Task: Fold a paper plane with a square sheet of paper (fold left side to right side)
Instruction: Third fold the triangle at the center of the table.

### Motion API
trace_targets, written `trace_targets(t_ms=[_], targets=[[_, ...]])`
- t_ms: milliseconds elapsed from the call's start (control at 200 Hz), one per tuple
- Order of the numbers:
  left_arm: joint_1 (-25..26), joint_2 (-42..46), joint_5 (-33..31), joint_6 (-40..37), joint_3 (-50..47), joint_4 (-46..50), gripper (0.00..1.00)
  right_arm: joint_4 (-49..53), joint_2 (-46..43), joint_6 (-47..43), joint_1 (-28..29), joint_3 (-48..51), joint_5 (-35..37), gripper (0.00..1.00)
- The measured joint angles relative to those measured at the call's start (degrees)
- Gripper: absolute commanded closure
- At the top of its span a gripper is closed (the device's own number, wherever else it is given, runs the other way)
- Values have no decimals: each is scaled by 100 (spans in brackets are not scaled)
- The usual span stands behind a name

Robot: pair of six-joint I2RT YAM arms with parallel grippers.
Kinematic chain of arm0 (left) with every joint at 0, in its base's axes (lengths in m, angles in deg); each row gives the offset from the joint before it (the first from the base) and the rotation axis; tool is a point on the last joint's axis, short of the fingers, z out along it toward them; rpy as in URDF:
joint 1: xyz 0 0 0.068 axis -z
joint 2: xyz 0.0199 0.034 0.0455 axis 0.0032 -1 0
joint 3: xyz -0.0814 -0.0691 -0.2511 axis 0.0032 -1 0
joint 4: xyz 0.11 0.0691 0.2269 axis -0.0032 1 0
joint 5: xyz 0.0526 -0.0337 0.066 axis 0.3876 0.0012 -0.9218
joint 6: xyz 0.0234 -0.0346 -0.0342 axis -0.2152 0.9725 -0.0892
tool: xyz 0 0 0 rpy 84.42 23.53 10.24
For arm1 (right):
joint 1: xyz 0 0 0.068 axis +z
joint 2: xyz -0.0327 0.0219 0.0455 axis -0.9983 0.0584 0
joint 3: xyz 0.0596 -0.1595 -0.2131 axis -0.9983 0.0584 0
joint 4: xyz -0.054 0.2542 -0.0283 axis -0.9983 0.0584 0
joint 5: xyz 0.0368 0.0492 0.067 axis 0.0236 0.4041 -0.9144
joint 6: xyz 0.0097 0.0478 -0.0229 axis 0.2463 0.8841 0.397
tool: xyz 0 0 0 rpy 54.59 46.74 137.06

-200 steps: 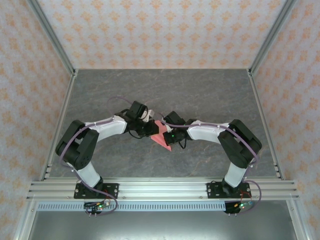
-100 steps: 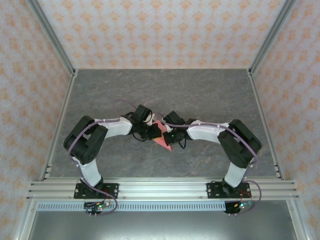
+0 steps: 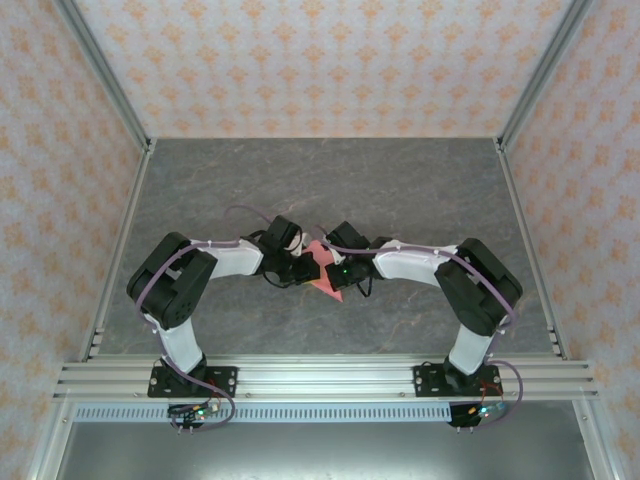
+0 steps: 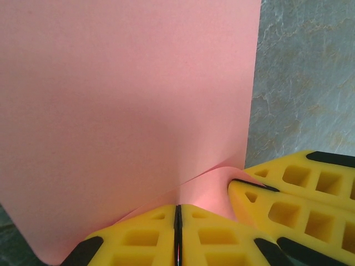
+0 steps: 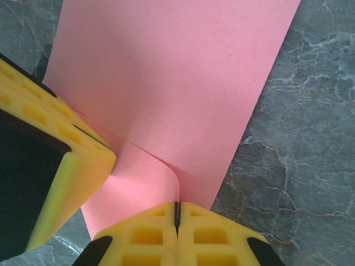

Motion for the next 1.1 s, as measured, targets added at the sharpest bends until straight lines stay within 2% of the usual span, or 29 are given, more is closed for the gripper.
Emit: trace_targets(t_ms=[35, 190, 330, 495, 781, 1101], targets=[[0, 0, 2, 0, -17, -31, 90, 44, 4, 17, 0, -31, 0, 97], [0, 22, -7, 0, -79, -120, 90, 256, -24, 184, -26, -179, 2, 77], [0, 24, -11, 2, -103, -175, 90, 431, -433, 317, -109, -240, 24, 68], [0, 37, -17, 20, -133, -221, 90, 640, -1104, 560, -129, -240, -269, 70], [0, 39, -20, 22, -133, -221, 90, 568, -1274, 1478, -129, 487, -1858, 73], [2, 66, -42, 20, -162, -245, 90, 385, -702, 1759, -129, 457, -2028, 74]])
